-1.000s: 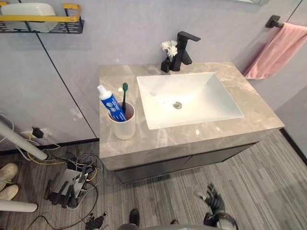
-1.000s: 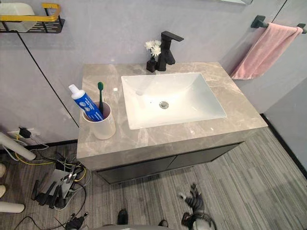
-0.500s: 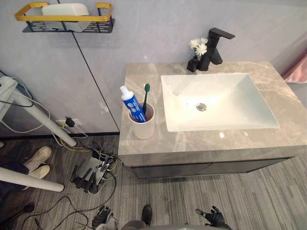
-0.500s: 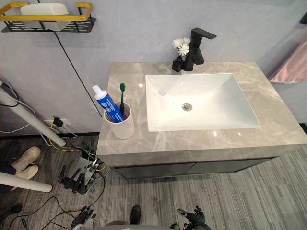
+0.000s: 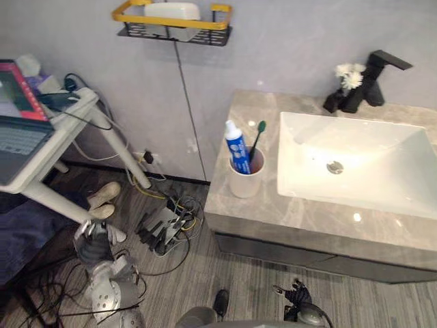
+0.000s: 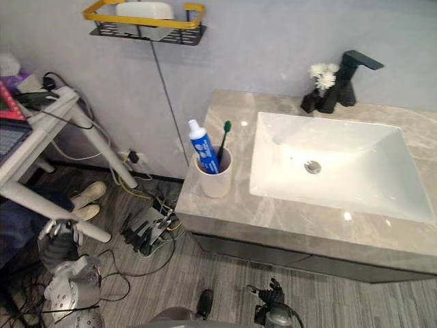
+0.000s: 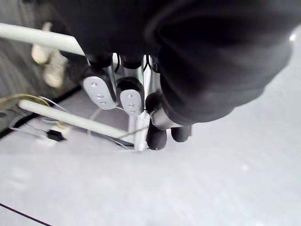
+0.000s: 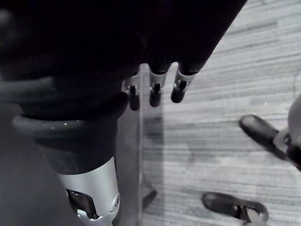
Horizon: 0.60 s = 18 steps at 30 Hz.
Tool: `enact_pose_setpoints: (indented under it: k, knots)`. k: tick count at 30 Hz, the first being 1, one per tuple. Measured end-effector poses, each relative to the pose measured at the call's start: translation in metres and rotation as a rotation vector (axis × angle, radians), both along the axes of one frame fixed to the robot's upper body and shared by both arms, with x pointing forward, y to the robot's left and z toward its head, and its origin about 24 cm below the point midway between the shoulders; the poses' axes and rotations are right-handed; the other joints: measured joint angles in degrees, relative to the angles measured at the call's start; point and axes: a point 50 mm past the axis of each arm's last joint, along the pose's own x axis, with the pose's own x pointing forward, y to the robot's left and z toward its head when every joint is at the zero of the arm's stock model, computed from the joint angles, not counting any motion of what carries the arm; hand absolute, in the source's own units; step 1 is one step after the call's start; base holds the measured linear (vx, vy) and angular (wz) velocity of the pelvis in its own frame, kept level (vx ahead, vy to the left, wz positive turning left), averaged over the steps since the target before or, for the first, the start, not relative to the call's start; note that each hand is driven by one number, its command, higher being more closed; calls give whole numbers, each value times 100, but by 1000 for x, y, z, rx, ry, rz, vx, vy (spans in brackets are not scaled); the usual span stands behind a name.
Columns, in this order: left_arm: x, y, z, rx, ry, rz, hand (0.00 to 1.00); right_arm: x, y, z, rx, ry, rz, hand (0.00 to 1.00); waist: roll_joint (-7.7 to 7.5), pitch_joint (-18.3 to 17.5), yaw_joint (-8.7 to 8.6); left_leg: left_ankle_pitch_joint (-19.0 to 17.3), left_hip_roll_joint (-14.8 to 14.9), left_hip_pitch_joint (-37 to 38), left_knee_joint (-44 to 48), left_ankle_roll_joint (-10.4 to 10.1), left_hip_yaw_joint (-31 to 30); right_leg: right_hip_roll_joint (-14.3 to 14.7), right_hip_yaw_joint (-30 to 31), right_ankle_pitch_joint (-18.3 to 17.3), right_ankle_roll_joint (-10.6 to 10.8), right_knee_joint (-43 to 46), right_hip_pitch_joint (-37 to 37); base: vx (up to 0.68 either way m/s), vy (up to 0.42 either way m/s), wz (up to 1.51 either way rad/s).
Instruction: Organize washtable
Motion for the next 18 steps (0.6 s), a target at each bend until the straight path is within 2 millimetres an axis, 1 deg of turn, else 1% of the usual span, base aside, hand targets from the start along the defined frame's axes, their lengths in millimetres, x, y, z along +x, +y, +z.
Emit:
enact_pose_setpoints:
  k: [1,2,4,6,8,10,11,14,15,18]
  knots:
    - [-2,-7,9,9,-38,-48,100,3,1,1,2,-6,10,0,19,-4,59,-29,1,0,36,-10,45,-4,10,0,0,-8,3,-27,17,-13]
    - [-4,-13,17,14,-75,-88,100,5,4,1,10,-5,18,0,68,-1,58,-74,0,-24,104,-19,51,-4,13,0,0,-6,10,-30,15,-13]
    - [-8,-19,25,-1,-119,-140,100,5,6,-1,10,10,32,0,130,-9,60,-107,2,-34,159,8,69,-2,56,-1,0,-19,13,-35,14,-9]
    - [-13,-27,32,-20,-160,-214,100,2,7,-4,6,37,56,0,250,-44,61,-117,4,-39,196,16,112,0,154,0,0,-35,12,-31,23,-11]
    - [-14,-34,34,-26,-172,-276,100,-4,5,-8,2,74,70,0,324,-84,60,-113,14,-37,198,20,107,15,167,0,0,-39,12,-10,7,-3]
    - [-14,-42,33,-51,-181,-341,100,-10,3,-11,2,108,92,0,366,-112,59,-94,40,-25,194,43,110,41,207,-1,-2,-41,10,-4,-1,-2]
    - [-14,-44,33,-59,-181,-357,100,-11,3,-12,1,115,94,0,371,-115,58,-91,50,-21,191,40,116,50,229,-1,-3,-41,6,-8,-4,-11]
    - [-12,-60,32,-117,-192,-463,100,-16,-1,-14,-31,153,162,0,382,-127,46,-77,125,-5,153,14,235,119,445,-14,-38,-112,-49,-6,-2,-21]
    - [-12,-63,32,-124,-193,-479,100,-17,-2,-15,-37,159,175,0,385,-131,45,-67,146,0,128,0,277,129,497,-10,-45,-115,-80,2,0,-39]
    - [-10,-74,30,-141,-186,-554,100,-20,-6,-16,-57,172,201,0,390,-138,-20,-52,269,1,100,-40,526,204,799,26,-75,-123,-222,17,-6,-47]
